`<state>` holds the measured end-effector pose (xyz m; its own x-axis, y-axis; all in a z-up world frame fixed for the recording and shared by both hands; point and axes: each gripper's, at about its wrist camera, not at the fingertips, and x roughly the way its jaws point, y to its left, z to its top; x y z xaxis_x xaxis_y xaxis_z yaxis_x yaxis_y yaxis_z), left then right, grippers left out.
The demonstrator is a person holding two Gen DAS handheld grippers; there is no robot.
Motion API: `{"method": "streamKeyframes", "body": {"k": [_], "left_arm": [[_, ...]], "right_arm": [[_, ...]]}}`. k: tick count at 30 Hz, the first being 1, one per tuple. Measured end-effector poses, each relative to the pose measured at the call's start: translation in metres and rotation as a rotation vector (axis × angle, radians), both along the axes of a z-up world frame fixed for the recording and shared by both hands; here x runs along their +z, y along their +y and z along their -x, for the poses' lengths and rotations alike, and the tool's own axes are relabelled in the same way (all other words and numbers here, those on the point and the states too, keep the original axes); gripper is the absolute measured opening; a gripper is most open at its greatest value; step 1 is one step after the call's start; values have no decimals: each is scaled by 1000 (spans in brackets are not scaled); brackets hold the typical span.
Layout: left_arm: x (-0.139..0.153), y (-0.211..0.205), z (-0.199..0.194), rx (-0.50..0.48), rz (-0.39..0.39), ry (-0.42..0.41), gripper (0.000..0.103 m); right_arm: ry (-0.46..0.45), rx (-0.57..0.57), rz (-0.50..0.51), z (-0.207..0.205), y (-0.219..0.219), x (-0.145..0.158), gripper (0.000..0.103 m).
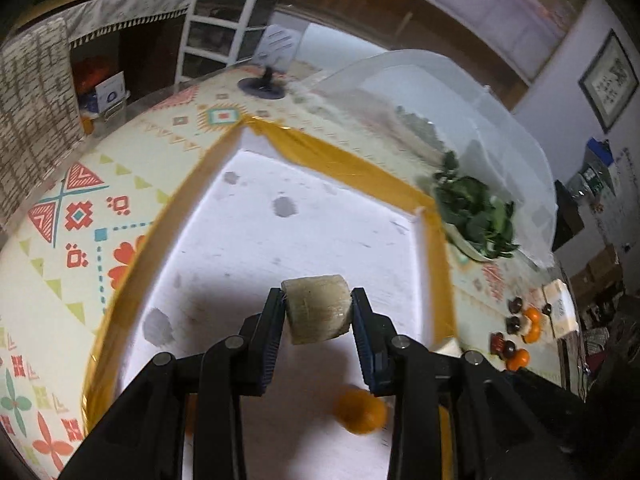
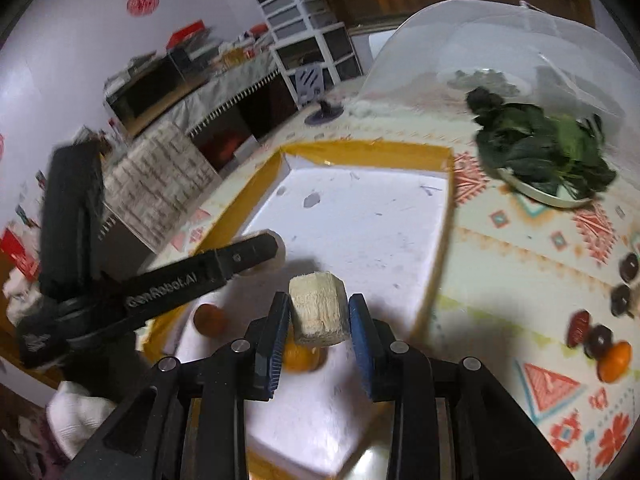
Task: Organize fruits
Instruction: 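Carry the left gripper's tofu cylinder to the tray while the right gripper carries its cylinder, then release both tofu cylinders into the tray and move both grippers back, then grasp an orange with the left gripper while the right gripper grasps another orange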
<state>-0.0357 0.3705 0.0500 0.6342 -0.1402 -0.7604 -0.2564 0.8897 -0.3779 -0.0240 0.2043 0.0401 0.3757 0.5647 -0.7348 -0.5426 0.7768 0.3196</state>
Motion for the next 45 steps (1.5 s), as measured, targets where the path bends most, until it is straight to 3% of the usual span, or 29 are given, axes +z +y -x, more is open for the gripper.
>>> {"method": "streamKeyframes", "body": {"k": [8,18,20,22,25,27,32,37,39,42,43,45], "left_arm": [[-9,12,-4,36,27,30,34],[39,-13,16,24,4,-78,52],[52,-29,24,-9,-1,-111,55],[64,-47,29,-45,2,-138,62],[77,-79,36,-102,6,-171,65],[82,-104,40,-150,7,-182,69],[81,-164,44,-260,-22,-178,74],[58,-215,33,-354,-25,-143,74],[48,-230,29,-384,-15,-121,74],[35,-251,25,-434,-27,-105,74],[31,-257,26,-452,-36,-107,73],[27,-266,26,-477,-54,-118,62]], "right_arm": [[14,-8,36,-14,16,-25,34],[-97,-49,-20,2,-25,13,42],[-131,-84,-25,10,-47,22,47],[-167,-122,-24,18,-68,29,61],[-236,-205,-14,30,-113,37,75],[-250,-273,-18,33,-152,39,79],[-191,-437,-8,29,-256,30,79],[-101,-562,-7,22,-338,12,79],[-88,-578,9,19,-353,5,77],[-62,-569,-4,10,-364,-1,62],[-59,-565,-12,7,-363,-1,62],[-60,-544,-16,-6,-355,-2,62]]}}
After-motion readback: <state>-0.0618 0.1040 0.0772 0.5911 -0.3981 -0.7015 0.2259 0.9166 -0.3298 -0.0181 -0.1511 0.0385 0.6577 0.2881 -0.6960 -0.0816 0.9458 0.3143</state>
